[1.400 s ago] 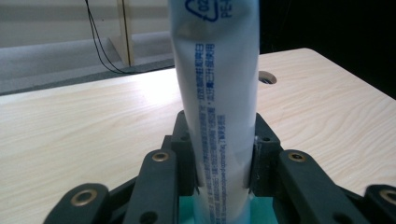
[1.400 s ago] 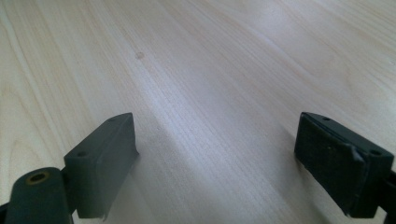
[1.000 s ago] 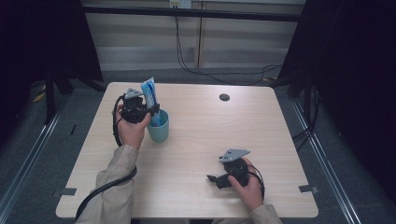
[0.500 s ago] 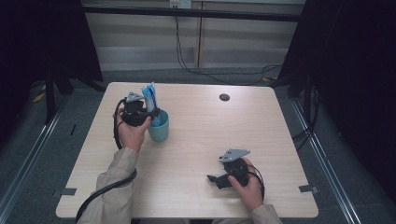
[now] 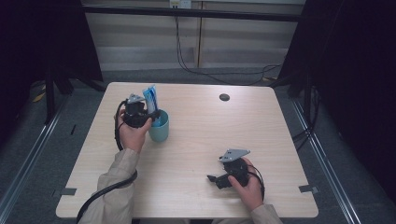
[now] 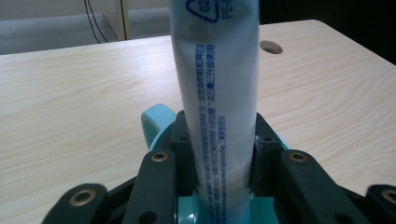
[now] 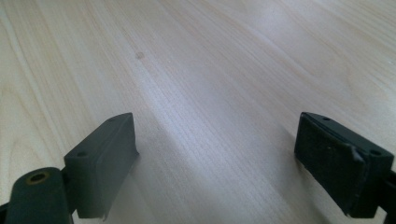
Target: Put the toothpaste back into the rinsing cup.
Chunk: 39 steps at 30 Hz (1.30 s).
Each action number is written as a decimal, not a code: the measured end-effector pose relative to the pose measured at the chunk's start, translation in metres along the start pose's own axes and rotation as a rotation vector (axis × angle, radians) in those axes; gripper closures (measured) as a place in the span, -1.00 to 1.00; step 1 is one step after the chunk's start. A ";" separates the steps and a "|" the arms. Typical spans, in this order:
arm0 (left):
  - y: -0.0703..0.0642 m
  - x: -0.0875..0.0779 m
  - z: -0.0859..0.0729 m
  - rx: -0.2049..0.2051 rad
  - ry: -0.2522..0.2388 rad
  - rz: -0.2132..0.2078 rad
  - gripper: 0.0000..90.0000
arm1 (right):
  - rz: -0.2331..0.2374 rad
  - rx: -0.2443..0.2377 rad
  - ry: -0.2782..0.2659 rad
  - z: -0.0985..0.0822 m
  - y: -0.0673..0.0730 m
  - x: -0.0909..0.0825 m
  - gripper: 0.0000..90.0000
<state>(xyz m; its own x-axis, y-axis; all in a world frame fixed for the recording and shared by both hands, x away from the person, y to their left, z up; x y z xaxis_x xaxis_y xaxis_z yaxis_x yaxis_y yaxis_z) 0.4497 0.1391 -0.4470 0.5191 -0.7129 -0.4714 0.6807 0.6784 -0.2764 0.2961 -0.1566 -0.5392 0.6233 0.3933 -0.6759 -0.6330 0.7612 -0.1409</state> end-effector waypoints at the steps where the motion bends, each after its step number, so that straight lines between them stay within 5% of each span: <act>1: 0.000 0.001 -0.001 -0.004 -0.001 -0.002 0.53 | 0.000 0.000 0.000 0.000 0.000 0.000 -0.72; 39: 0.003 0.007 -0.001 0.003 0.003 0.002 0.48 | 0.001 0.001 0.001 0.000 0.000 0.000 -0.72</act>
<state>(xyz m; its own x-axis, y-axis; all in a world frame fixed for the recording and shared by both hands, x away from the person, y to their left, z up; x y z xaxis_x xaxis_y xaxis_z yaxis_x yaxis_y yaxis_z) 0.4547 0.1358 -0.4517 0.5189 -0.7110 -0.4746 0.6811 0.6794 -0.2731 0.2960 -0.1566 -0.5392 0.6224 0.3935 -0.6766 -0.6331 0.7614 -0.1396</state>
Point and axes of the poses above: each handheld gripper's, and its own axes: x roughly forward along the jaws, z roughly out of its top, y roughly to its left, the point moved 4 cm from there along x, roughly forward along the jaws, and after that the axes turned 14 degrees about -z, right-handed, at the moved point
